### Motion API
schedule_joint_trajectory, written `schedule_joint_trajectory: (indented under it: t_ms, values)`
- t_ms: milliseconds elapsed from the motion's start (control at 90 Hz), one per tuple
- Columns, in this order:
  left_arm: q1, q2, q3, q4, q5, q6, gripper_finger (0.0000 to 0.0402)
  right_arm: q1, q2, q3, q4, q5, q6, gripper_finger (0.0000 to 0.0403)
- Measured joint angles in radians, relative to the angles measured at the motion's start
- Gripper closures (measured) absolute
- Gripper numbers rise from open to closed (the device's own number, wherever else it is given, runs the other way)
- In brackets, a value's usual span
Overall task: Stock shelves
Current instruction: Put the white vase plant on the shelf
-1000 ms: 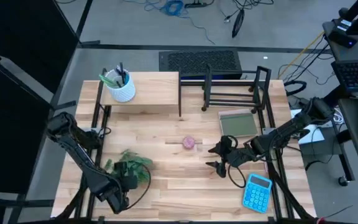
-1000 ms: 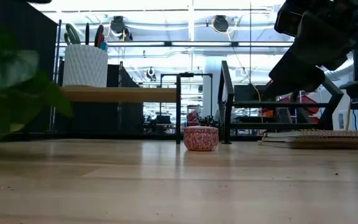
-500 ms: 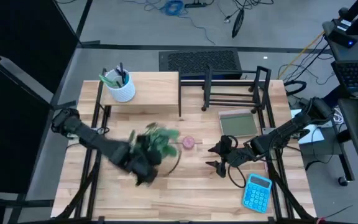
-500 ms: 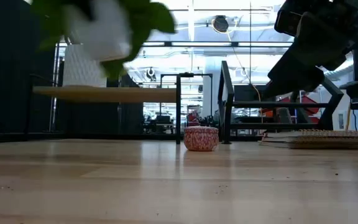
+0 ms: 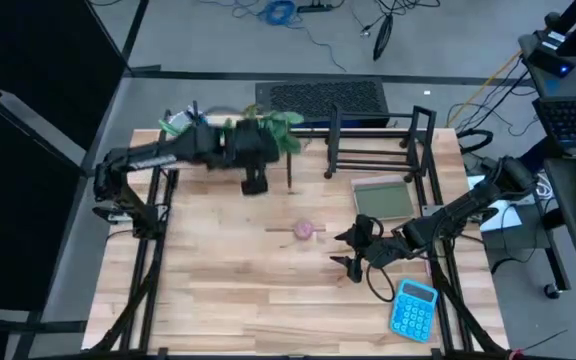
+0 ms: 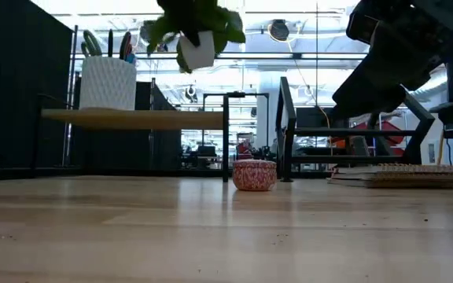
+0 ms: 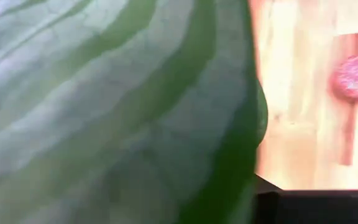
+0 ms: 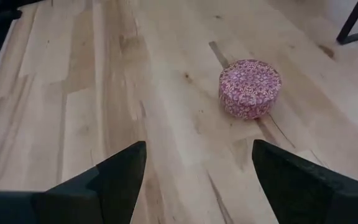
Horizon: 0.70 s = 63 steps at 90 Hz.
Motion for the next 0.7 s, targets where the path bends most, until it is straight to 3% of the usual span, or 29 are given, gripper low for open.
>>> schedule_joint_trajectory:
  t_ms: [89,244,700]
  values:
    - [0.075,0.0,-0.042,0.053,0.087,0.098,0.0401,0.0,0.005,0.0,0.002,0.0,0.002,0.0126]
    - [0.152,0.001,-0.091,0.113,0.137,0.199,0.0401,0.0,0.005,-0.001,0.026,0.0,0.002,0.0126]
    - [0.191,0.054,-0.125,0.142,0.237,0.196,0.0401,0.0,0.015,-0.001,0.044,-0.007,-0.019,0.0126]
